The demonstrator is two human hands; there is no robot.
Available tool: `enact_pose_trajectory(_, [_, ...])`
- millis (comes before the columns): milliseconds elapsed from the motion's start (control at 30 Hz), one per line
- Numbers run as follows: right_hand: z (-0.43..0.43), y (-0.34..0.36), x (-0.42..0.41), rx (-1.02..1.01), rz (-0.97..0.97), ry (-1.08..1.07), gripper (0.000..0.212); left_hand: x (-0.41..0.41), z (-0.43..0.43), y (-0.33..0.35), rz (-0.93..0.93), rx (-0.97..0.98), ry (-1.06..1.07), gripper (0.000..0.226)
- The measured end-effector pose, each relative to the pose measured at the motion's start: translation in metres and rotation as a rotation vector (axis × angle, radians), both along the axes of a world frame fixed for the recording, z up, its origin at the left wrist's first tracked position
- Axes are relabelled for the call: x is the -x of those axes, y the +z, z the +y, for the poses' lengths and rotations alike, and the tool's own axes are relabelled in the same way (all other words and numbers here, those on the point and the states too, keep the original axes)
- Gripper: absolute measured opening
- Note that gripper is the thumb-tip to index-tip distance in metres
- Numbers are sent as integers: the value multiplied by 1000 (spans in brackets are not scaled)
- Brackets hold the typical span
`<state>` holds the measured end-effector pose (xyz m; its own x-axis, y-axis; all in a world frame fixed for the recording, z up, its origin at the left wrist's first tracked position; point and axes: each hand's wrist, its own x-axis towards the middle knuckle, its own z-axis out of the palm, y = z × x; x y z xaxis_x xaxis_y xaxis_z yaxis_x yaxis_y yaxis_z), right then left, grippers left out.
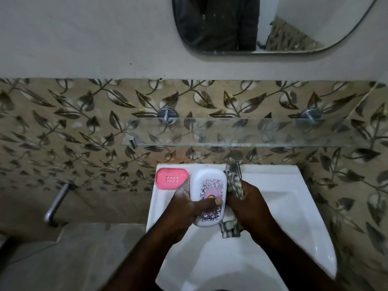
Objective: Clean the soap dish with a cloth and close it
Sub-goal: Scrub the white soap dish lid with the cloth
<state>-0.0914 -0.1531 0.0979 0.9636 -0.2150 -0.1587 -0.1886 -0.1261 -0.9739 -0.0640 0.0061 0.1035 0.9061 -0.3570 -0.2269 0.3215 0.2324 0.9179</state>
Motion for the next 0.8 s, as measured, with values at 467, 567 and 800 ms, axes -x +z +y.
enact_pose_trajectory(467, [-13, 43, 3, 459, -322, 75, 41, 5, -15, -20, -444, -664, 30, 12])
enact_pose_trajectory(567, [19, 19, 16, 892, -563, 385, 58, 9, -14, -26, -520, -672, -4, 33])
enact_pose_trajectory(800, [13, 6, 2, 872, -468, 251, 61, 19, -18, -25, -582, -720, 95, 20])
